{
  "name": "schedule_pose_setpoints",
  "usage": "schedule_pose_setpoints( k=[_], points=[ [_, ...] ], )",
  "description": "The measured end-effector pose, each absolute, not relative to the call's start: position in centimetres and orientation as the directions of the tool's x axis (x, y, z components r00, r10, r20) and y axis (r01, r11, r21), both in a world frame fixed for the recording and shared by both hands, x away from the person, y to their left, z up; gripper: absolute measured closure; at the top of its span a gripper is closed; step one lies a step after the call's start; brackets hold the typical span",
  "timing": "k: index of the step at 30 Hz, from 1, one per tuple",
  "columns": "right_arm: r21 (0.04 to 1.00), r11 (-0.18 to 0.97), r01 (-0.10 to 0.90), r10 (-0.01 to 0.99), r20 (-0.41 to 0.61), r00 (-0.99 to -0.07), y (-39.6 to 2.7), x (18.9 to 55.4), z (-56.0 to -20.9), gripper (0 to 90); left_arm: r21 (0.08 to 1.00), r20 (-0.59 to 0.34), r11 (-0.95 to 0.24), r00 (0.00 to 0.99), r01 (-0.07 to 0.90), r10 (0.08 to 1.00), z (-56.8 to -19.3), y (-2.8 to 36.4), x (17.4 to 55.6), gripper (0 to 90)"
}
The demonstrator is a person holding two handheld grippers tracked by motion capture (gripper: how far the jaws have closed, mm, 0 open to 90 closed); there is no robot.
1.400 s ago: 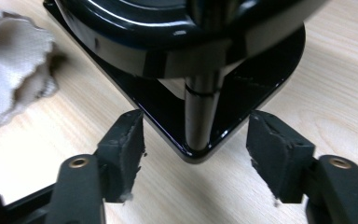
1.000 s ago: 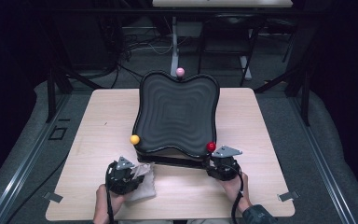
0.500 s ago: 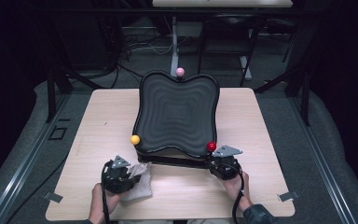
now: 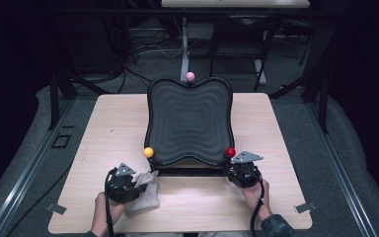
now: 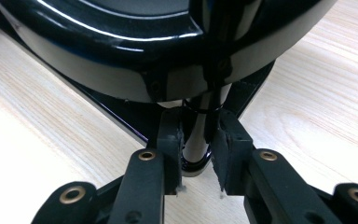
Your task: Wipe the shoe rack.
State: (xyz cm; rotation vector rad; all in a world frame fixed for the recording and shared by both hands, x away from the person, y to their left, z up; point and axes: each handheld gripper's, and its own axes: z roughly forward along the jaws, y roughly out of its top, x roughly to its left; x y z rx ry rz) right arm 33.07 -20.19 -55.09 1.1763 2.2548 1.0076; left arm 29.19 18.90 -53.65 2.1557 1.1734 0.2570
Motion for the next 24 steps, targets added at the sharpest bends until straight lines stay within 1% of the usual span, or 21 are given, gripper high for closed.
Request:
schedule_pose_setpoints(
  k=[10,16,24],
  points=[
    [0.749,0.361,0.555,0.842,-0.007,-0.539,-21.8,33.6,-55.1,74.0,0.631,-0.127,-0.39,0.586,0.67,0.801,-53.6,19.0,29.2,74.6],
    [0.754,0.36,0.55,0.845,-0.014,-0.534,-22.6,34.0,-55.1,74.0,0.639,-0.116,-0.391,0.586,0.662,0.802,-53.6,18.9,29.2,74.6],
    [0.745,0.346,0.571,0.864,-0.016,-0.503,-23.7,34.5,-55.3,73.9,0.637,-0.118,-0.393,0.588,0.663,0.8,-53.6,18.7,29.2,74.5]
  ],
)
